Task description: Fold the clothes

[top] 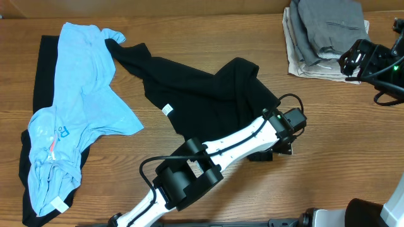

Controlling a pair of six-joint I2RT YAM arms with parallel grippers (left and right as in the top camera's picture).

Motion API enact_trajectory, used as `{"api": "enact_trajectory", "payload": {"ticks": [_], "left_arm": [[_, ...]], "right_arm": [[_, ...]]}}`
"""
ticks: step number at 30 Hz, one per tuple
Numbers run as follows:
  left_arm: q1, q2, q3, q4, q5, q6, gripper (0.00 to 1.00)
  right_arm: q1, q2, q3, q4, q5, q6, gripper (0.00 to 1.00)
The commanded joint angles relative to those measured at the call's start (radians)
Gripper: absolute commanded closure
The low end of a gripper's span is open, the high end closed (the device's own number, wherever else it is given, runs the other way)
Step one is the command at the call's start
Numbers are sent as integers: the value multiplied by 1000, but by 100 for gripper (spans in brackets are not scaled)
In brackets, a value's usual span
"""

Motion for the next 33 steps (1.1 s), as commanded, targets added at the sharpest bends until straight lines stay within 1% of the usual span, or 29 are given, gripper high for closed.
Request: {"api": "enact_trajectory", "payload": {"ticks": [1,4,6,10,12,14,17,19,24,25,28,33], "left_arm": [[2,26,-6,3,-14,-3,85],[1,27,-6,11,-22,-2,91],[1,27,-6,11,-21,-3,96],[1,27,-4,14,-27,-7,96],[3,24,20,11,-84,-85,96],[20,19,81,-26,-153,-149,96],[67,6,233,-119,-185,-216,96],[138,-16,414,-196,-185,-303,96],[257,-40,741,-302,-187,-390,96],[285,-43,832,-315,-186,-425,96],[344,-56,1007,-327,-184,-492,96],[404,-74,1204,-321,-182,-507,96]], "right_arm": [[-3,-1,0,4,0,-9,0],[-3,-1,0,3,0,-9,0],[-3,-1,0,3,0,-20,0],[-3,-1,0,-4,0,-31,0],[-3,-1,0,-3,0,-33,0],[-3,-1,0,-3,0,-34,0],[-3,-1,0,-3,-3,-34,0],[-2,-1,-1,-3,-37,-34,0],[0,0,-21,17,-74,-34,2],[0,0,-35,31,-90,-34,3],[2,0,-87,68,-127,-34,4],[55,0,-219,172,-167,-35,5]]}}
